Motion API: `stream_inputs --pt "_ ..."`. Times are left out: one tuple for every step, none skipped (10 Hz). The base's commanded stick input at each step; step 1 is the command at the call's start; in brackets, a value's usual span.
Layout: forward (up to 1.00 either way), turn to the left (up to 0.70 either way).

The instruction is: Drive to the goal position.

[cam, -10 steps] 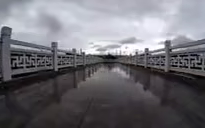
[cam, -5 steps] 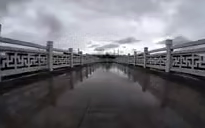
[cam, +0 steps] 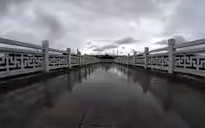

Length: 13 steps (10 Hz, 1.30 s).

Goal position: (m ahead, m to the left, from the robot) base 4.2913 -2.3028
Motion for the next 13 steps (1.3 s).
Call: stream_inputs --pt "0.45 0.0" --pt "0.45 0.0" --pt "0.45 0.0" --pt "0.45 0.0" --pt "0.45 0.0" --pt "0.45 0.0" --pt "0.45 0.0" --pt "0.45 0.0" --pt "0.45 0.0" --pt "0.45 0.0" --pt "0.45 0.0" --pt "0.45 0.0" --pt "0.45 0.0"
